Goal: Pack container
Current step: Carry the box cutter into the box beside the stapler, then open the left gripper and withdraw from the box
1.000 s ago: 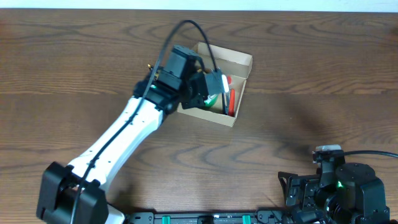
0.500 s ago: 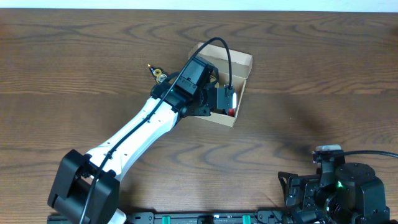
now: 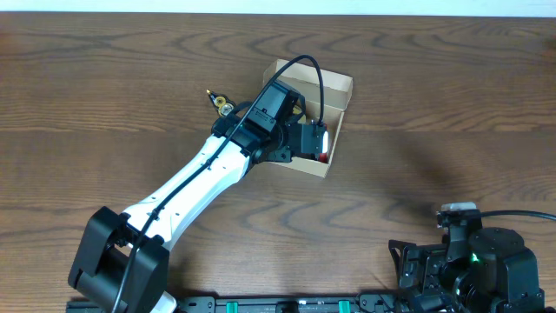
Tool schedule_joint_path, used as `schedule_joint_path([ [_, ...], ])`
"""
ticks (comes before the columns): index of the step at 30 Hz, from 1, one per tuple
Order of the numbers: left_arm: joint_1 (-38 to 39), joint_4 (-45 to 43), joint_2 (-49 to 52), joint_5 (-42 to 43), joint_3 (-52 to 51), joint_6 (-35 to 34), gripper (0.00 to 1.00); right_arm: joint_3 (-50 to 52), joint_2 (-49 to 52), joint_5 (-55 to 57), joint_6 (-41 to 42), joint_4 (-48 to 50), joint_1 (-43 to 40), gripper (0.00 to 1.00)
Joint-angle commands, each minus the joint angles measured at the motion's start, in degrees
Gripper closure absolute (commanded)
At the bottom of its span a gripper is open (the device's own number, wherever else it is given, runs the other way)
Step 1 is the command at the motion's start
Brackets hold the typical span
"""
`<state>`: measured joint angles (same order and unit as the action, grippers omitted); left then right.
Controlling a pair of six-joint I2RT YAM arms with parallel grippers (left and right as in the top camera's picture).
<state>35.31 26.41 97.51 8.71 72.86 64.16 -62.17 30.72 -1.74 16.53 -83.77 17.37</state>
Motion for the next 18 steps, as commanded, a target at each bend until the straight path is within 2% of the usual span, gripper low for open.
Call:
schedule_joint_path([
  [1,-0.02,0.13,0.61,-0.35,0.31,0.09,0.53,-0.04,-0.09,-0.22,0.59,-0.04,-0.68,0.01],
  [4,-0.02,0.11,0.59,-0.35,0.33,-0.09,0.48,-0.04,-0.09,-0.24,0.59,-0.02,-0.68,0.01],
  [7,-0.02,-0.44,-0.04,-0.37,0.33,-1.33,0.48,-0.04,-0.09,-0.22,0.59,-0.02,-0.68,0.01],
  [11,-0.04,-4.11,-2.05,-2.14,0.33,-8.41,0.51,-0.04,-0.09,-0.24,0.59,-0.04,-0.68,0.01],
  [14,-0.39,-7.48,-3.82,-10.32,0.35,-15.30,0.52,-0.04,-0.09,-0.24,0.59,-0.02,-0.68,0.01],
  [16,-1.55,-9.16,-4.17,-14.16,0.35,-20.59,0.50,-0.04,-0.09,-0.24,0.59,-0.02,-0.68,0.01],
  [18,-3.80,-9.97,-4.15,-14.49,0.35,-26.82,0.46,-0.04,-0.09,-0.22,0.59,-0.02,-0.68,0.01],
])
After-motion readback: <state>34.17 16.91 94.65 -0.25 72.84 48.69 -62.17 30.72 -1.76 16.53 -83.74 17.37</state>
